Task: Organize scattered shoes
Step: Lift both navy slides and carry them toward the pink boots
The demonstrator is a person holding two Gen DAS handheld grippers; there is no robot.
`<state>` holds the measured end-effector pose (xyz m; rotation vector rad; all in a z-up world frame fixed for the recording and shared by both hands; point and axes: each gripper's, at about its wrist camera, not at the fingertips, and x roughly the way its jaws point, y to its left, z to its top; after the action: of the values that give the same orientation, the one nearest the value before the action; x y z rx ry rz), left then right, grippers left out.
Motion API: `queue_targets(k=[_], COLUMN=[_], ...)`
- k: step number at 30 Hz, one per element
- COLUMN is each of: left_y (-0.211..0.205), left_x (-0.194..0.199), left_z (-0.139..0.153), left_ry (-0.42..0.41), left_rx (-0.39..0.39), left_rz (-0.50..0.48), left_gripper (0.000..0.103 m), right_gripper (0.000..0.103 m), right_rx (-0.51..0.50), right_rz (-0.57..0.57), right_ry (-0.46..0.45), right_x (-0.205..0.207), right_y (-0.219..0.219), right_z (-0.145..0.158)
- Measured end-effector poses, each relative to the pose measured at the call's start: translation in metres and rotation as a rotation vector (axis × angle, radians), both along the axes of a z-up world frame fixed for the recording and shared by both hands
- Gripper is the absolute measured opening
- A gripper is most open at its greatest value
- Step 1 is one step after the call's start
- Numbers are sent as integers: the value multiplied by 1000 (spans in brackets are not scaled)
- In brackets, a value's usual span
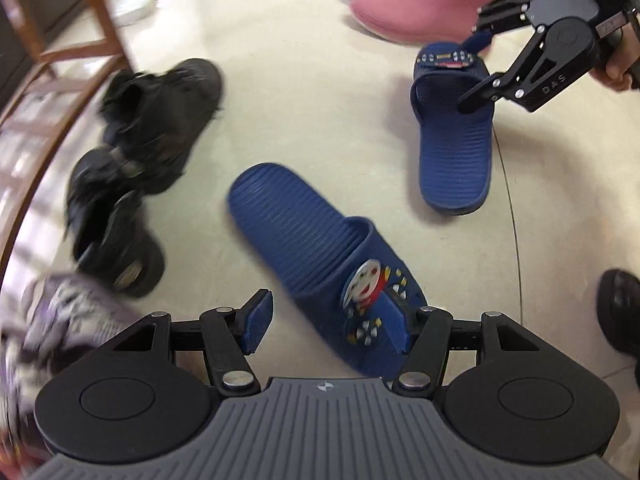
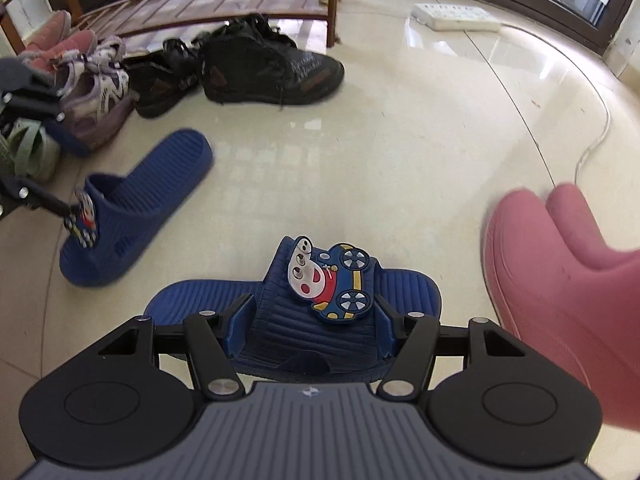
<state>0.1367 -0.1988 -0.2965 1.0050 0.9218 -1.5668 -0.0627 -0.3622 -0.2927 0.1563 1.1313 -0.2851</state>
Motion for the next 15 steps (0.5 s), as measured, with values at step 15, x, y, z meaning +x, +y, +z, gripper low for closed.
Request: queue_targets(k=[15], left_y=[-21], left_x=[-28], left_z=[-23], left_ry=[131], left_rx=[97], left_rz=[-36], left_gripper=[31], right_gripper=[67], right_rx=[22], right_rz=[-80], right_ry=[-21], right_x=[-40], right_y=[-7], right_z=[-6])
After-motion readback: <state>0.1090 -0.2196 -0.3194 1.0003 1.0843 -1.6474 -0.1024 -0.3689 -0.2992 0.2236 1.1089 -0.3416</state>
